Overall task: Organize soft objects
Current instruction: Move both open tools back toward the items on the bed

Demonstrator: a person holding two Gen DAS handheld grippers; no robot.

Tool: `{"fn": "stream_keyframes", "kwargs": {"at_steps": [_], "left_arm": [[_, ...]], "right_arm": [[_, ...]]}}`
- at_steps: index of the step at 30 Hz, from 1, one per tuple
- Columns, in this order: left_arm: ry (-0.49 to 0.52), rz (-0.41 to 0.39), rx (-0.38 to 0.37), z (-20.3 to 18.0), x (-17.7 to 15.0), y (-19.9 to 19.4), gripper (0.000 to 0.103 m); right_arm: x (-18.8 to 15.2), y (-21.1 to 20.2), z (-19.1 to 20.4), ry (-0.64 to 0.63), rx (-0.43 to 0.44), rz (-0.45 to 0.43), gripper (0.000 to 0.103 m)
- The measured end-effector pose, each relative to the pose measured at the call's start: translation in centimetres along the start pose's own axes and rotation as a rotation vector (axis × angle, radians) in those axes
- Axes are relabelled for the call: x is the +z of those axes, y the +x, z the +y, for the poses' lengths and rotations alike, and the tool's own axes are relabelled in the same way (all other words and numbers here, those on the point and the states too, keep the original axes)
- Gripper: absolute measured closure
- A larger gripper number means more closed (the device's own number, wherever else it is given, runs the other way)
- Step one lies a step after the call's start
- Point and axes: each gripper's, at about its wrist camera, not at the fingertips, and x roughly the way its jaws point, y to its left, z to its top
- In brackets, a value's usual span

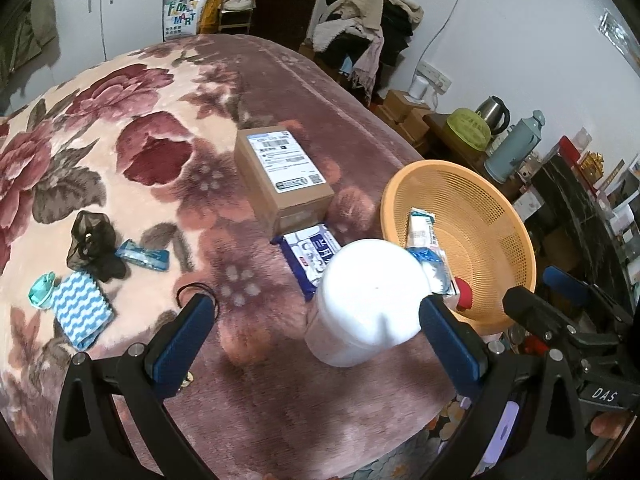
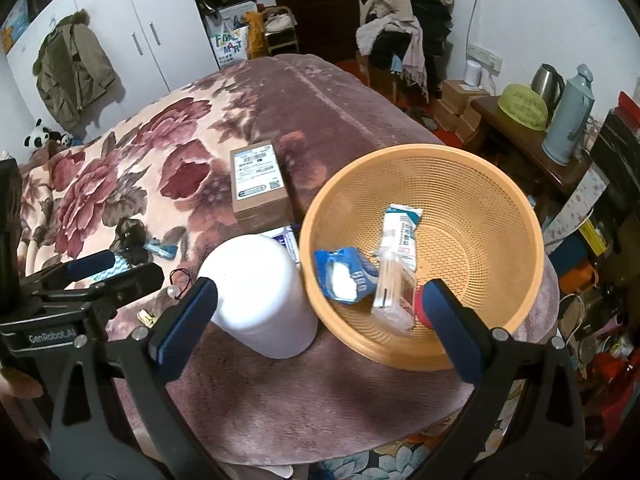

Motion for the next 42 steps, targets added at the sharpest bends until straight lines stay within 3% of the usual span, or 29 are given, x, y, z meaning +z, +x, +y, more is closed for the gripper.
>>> {"fn": "stream_keyframes", "kwargs": {"at_steps": [42], "left_arm": [[-0.182, -0.025, 0.051, 14.1, -3.4, -1.8, 0.001]], "right_arm": [[-0.6, 3.7, 13.2, -0.227, 0.040, 0.064, 0.000]]}}
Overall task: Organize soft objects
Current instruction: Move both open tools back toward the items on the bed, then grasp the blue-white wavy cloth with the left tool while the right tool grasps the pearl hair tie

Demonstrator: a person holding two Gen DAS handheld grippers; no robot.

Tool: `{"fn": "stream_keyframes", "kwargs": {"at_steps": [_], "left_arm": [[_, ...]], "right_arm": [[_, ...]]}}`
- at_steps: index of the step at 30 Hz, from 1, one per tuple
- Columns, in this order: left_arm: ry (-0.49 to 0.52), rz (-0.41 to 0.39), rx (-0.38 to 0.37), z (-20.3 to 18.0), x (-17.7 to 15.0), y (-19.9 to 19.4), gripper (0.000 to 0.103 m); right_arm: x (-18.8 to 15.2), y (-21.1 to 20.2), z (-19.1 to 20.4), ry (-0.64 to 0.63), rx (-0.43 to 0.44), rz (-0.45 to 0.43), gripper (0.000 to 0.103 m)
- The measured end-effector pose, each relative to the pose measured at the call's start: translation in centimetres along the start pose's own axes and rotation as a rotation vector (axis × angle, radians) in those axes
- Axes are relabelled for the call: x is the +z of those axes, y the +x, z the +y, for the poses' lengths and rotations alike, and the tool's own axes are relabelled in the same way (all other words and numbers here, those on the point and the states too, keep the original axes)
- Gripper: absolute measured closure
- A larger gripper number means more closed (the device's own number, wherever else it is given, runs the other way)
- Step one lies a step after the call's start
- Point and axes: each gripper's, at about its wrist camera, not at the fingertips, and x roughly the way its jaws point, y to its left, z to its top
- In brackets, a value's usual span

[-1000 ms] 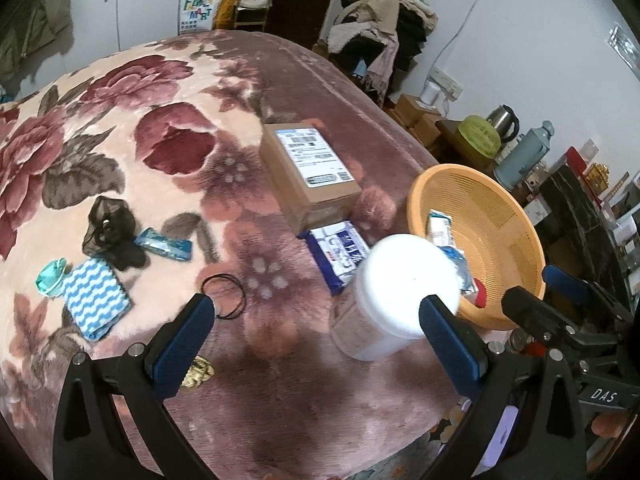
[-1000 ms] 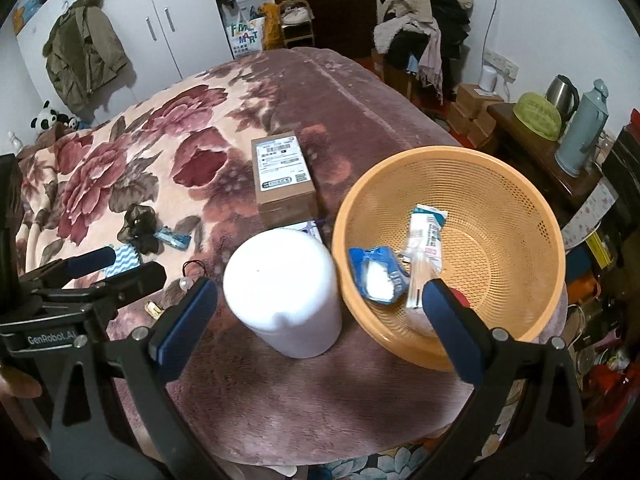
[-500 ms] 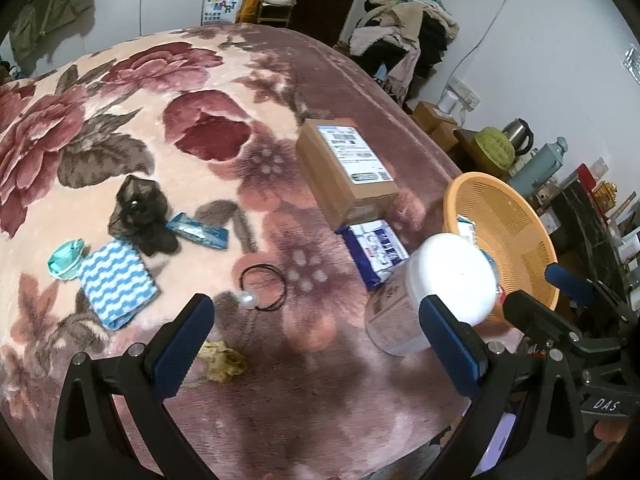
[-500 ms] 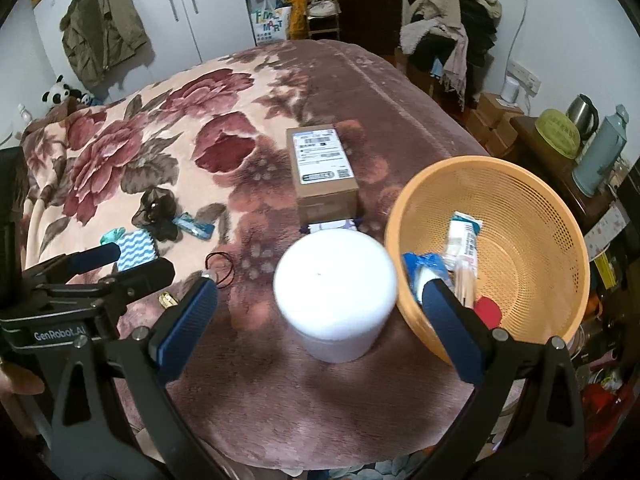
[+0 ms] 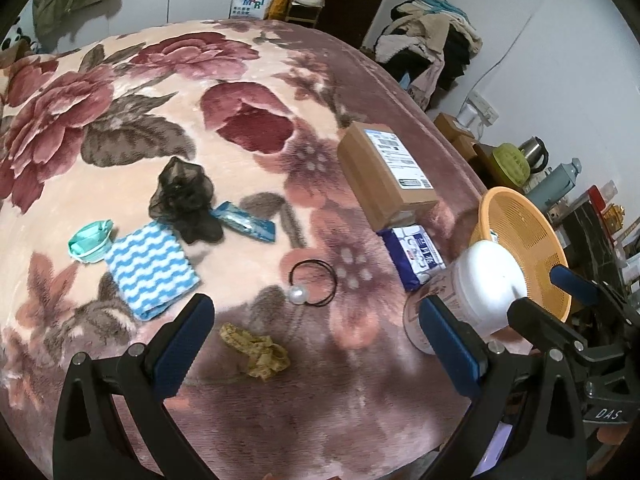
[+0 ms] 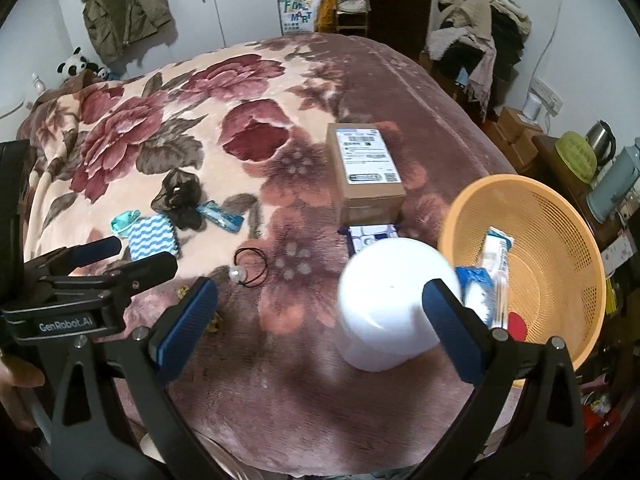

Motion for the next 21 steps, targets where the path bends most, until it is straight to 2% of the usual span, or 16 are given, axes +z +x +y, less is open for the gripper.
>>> {"fn": "stream_keyframes", "kwargs": {"at_steps": [11, 21], "left_arm": [[-0.058, -0.001, 0.023, 4.5, -0.8, -0.4, 0.001], [-0.141, 0.037, 0.072, 9.9, -2.4, 1.4, 0.001]], "right_arm": [[0.1, 1.5, 3.8, -0.060, 0.025, 0.019, 0.000], [-0.8, 5.0, 7.4, -0.104, 0.087, 0.079, 0.000]]}}
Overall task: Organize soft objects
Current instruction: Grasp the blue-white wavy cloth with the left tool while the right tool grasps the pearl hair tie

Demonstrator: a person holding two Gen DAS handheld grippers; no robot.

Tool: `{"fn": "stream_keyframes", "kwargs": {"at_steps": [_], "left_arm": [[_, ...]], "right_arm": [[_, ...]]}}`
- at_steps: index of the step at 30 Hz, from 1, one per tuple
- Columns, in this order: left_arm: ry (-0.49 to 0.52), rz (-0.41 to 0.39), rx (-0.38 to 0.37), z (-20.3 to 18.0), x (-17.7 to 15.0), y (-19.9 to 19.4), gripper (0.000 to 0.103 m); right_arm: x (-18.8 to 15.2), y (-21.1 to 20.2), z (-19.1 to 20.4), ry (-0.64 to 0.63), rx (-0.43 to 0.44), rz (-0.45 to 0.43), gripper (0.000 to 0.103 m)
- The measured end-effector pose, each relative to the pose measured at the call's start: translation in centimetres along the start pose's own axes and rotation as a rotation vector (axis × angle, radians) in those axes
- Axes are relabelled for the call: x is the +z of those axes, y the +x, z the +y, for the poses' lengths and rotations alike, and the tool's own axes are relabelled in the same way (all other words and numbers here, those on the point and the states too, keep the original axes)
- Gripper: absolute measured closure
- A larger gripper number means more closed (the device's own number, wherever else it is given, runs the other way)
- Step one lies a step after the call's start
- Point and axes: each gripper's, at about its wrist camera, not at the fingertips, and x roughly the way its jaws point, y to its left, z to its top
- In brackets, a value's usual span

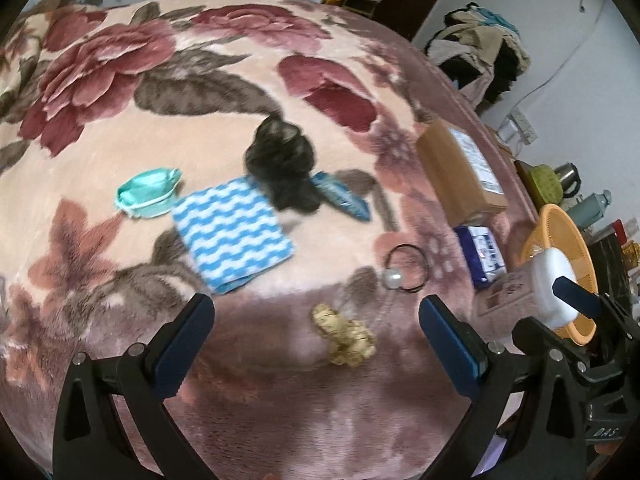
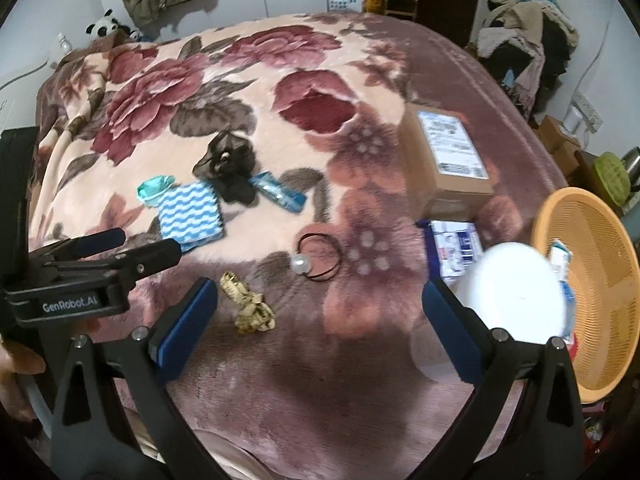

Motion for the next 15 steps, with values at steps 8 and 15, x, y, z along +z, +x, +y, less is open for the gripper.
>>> {"fn": "stream_keyframes", "kwargs": {"at_steps": [8, 15], "left_arm": [[-0.059, 0.026, 0.030, 3.4, -0.5, 1.7, 0.001], [-0.113, 0.046, 0.052, 6.2, -0.8, 2.9, 0.001]], "right_arm": [[-0.4, 2.9, 1.8, -0.018, 0.036, 0.047, 0.000], [-1.0, 5.1, 2.6, -0.022, 0.057, 0.086, 0.000]]}}
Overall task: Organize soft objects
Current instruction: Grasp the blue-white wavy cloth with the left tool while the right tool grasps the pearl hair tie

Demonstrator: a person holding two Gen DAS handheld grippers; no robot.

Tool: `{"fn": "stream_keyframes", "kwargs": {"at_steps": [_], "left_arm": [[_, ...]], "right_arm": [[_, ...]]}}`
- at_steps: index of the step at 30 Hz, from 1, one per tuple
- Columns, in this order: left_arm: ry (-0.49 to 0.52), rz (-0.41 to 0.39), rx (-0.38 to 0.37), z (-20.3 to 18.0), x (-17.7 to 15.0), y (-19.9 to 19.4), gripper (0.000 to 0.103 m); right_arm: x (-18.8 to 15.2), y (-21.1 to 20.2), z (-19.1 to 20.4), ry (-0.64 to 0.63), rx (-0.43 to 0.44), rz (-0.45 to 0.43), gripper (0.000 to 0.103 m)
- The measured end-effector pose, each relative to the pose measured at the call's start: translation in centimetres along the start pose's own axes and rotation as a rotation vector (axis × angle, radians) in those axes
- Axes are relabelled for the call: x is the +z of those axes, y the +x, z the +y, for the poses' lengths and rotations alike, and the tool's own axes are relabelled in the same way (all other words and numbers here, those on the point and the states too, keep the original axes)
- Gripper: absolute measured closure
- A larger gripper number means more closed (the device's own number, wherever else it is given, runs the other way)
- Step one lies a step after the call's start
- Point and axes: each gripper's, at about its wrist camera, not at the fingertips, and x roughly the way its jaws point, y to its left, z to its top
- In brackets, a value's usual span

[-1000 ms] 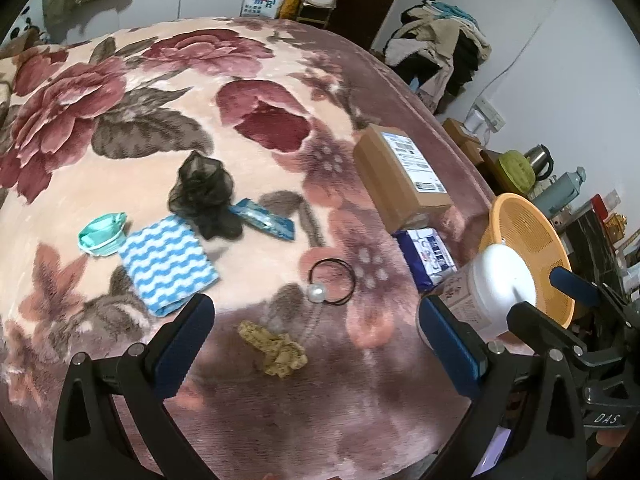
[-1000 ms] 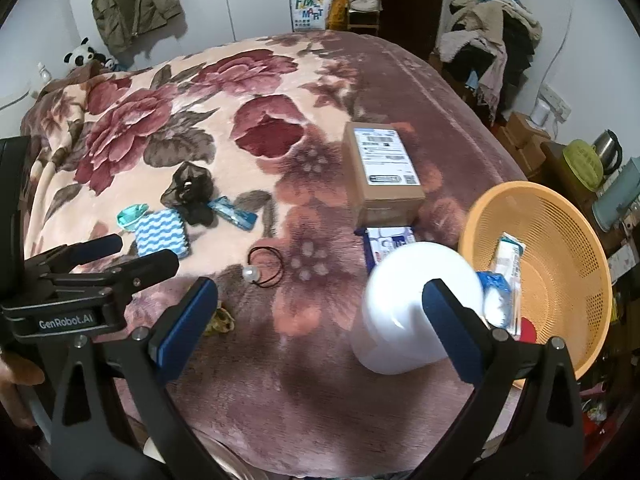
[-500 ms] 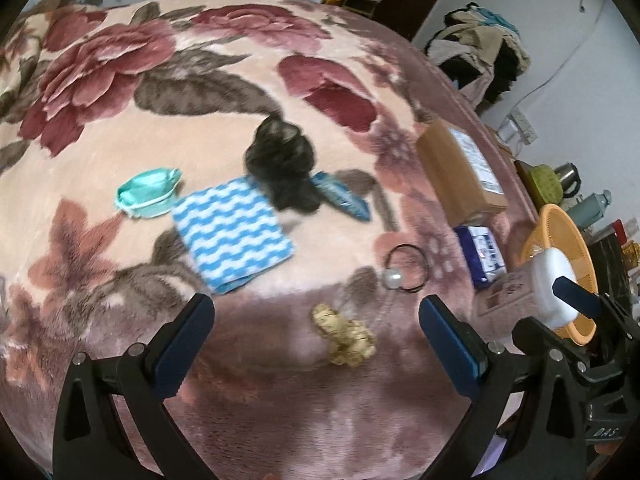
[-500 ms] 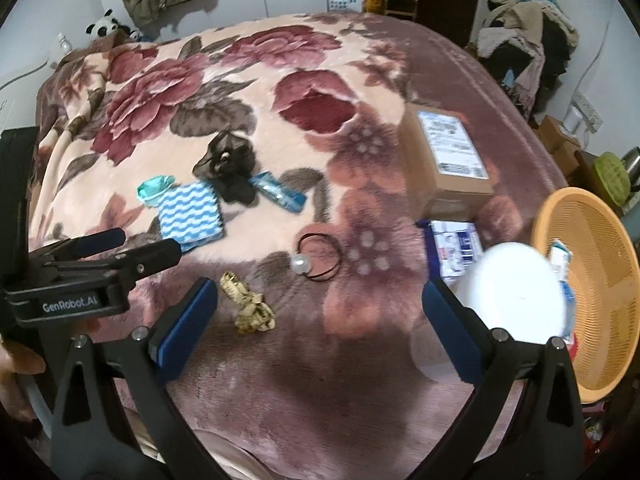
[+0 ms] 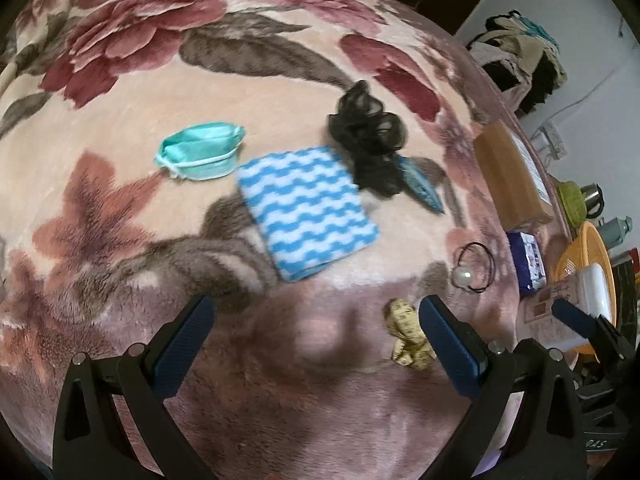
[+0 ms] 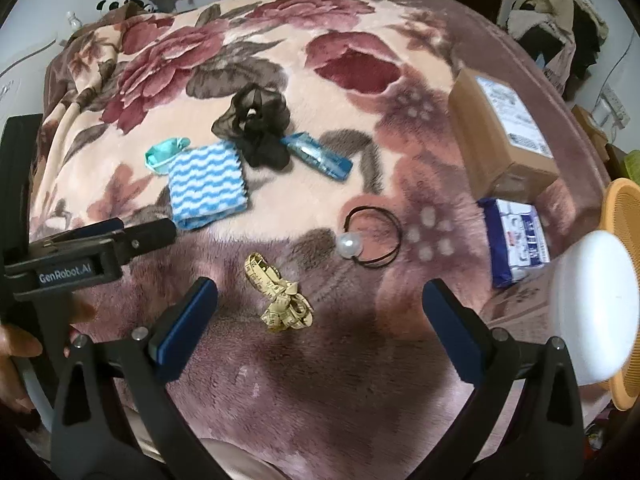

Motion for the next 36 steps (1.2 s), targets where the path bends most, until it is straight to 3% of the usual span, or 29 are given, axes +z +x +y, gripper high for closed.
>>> {"fn": "stream_keyframes", "kwargs": {"at_steps": [6, 11, 14, 18, 26, 31, 36], "left_arm": [[-0.045, 0.011, -0.005, 1.2, 0.6, 1.0, 0.001], [-0.046, 0.016, -0.005, 1.4, 1.1, 1.7, 0.001], [-0.048, 0.023, -0.002, 1.8, 1.3, 2.3, 0.001], [-0.061, 0.031, -0.002, 2.3, 1.6, 3.0, 0.001], [-0.098, 0.037, -0.018, 2.4, 2.8, 4.1, 0.001], [-0.119, 0.053, -0.008, 1.6, 3.6, 5.4, 0.001], [-0.140, 0.066, -0.001, 0.3, 4.5, 6.9, 0.001]], "right_arm": [[0.2, 2.1, -0.3, 0.008, 0.010, 0.029, 0.000], [1.1, 4.0, -1.6, 0.071, 0.085, 0.043, 0.002], [1.8, 5.3, -2.0, 0.099, 0.111, 0.053, 0.030], [2.4, 6.9, -2.0, 0.093, 0.116, 0.075, 0.045], [2.4, 9.0, -2.6, 0.096, 0.052, 0.121, 0.053], [2.1, 9.7, -2.6, 0.062, 0.010, 0.136, 0.078], [2.4, 8.6, -3.0, 0.063, 0.023, 0.089, 0.078]]}}
